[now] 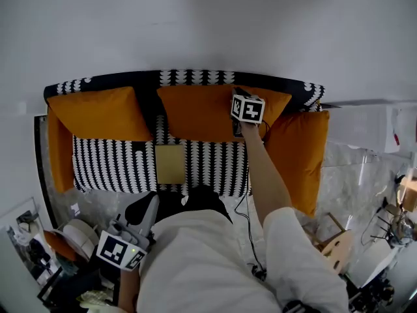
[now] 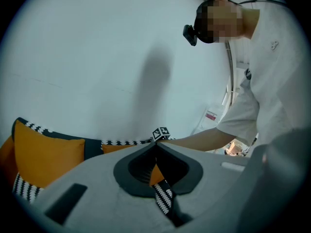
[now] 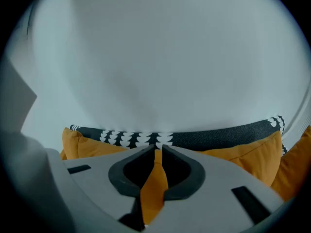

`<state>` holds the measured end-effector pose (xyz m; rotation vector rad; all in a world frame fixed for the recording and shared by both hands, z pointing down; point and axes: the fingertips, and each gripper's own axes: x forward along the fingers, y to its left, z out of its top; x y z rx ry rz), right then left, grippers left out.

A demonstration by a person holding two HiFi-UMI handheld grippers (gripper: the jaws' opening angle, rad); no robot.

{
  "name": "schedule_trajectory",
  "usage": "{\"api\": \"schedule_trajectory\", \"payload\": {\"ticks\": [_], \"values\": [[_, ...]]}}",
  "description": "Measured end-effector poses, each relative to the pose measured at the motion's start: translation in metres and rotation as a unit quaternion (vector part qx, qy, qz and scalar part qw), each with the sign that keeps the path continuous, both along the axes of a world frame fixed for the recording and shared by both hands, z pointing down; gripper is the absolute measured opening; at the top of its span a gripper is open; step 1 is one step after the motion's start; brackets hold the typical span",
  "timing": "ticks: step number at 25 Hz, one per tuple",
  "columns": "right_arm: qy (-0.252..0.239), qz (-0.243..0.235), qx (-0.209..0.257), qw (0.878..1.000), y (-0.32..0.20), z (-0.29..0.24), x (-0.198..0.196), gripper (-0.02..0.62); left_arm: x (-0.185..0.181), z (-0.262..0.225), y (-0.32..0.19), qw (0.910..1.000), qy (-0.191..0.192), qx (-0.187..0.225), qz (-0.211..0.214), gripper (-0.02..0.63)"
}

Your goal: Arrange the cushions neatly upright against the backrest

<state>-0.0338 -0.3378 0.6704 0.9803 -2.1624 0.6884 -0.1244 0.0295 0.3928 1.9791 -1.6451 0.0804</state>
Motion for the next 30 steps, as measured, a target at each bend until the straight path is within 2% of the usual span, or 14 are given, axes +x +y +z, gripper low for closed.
{"api": "schedule_trajectory", "payload": {"ticks": [5, 9, 13, 21, 30], "values": [[-0.006, -0.025, 0.027, 0.999, 0.006, -0.029, 0.011, 0.012, -0.005, -0.005, 0.003, 0.9999, -0.001, 0.014, -0.01, 0.012], [0.011, -0.053, 0.044, 0.998, 0.029, -0.039, 0.023, 0.012, -0.004, -0.014, 0.003, 0.9994, -0.001, 0.035, -0.008, 0.012], [0.001, -0.072, 0.06, 0.996, 0.057, -0.062, 0.03, 0.012, -0.001, -0.023, 0.011, 0.9984, -0.004, 0.056, -0.006, 0.012], [-0.057, -0.158, 0.051, 0.985, 0.149, -0.115, 0.037, 0.011, 0.003, -0.036, 0.037, 0.9961, -0.002, 0.087, -0.009, 0.012], [-0.107, -0.191, 0.055, 0.974, 0.233, -0.155, 0.074, 0.008, 0.03, -0.042, 0.06, 0.9951, 0.003, 0.099, 0.002, 0.012]]}}
